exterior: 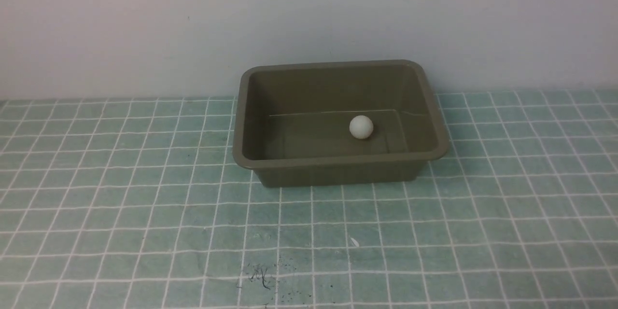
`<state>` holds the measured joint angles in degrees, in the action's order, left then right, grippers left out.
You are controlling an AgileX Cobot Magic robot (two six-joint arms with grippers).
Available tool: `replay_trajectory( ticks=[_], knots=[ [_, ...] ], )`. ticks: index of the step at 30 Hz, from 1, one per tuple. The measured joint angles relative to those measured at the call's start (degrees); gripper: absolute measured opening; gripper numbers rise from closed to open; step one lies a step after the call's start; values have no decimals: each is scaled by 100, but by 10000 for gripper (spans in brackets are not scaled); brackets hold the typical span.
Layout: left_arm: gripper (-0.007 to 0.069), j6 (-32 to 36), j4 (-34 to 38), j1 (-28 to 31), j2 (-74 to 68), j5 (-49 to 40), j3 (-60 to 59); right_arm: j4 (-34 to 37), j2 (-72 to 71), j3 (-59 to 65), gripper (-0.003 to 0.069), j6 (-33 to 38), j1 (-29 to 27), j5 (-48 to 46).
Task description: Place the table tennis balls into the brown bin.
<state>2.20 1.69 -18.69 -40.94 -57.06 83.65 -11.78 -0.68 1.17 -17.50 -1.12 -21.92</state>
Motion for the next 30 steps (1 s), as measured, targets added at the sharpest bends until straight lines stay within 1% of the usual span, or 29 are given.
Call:
replay_trajectory(
  ticks=[2, 4, 6, 7, 8, 12, 15, 17, 18, 19, 20, 21, 30],
  knots=[
    [-5, -74, -110, 114, 224, 179, -477, 0, 0, 0, -15, 0, 0, 0],
    [-5, -124, -169, 368, 627, 603, -1323, 0, 0, 0, -15, 0, 0, 0],
    [-5, -129, -169, 699, 1117, 1195, -2343, 0, 0, 0, -15, 0, 0, 0],
    [-5, -129, -169, 944, 1500, 1662, -3124, 0, 0, 0, -15, 0, 0, 0],
    [-5, -129, -169, 1014, 1614, 1806, -3349, 0, 0, 0, -15, 0, 0, 0],
    [-5, -129, -74, 1622, 2731, 3093, -5573, 0, 0, 0, -15, 0, 0, 0],
    [-5, -147, -54, 1790, 3463, 3547, -6881, 0, 0, 0, -15, 19, 0, 0],
    [-5, -147, -54, 1818, 3787, 3637, -7420, 0, 0, 0, -15, 62, 0, 0],
    [-5, -147, -54, 1823, 4021, 3679, -7881, 0, 0, 0, -15, 91, 0, 0],
    [-5, -147, -54, 1823, 4061, 3695, -7997, 0, 0, 0, -15, 98, 0, 0],
    [-5, -147, -54, 1823, 4135, 3698, -8389, 0, 0, 0, -15, 122, 0, 0],
    [-5, -147, -54, 1823, 4147, 3569, -8498, 0, 0, 0, -15, 129, 0, 0],
    [-5, -147, -54, 1823, 4155, 3504, -8506, 2, 0, 0, -15, 116, 0, 0]
  ],
)
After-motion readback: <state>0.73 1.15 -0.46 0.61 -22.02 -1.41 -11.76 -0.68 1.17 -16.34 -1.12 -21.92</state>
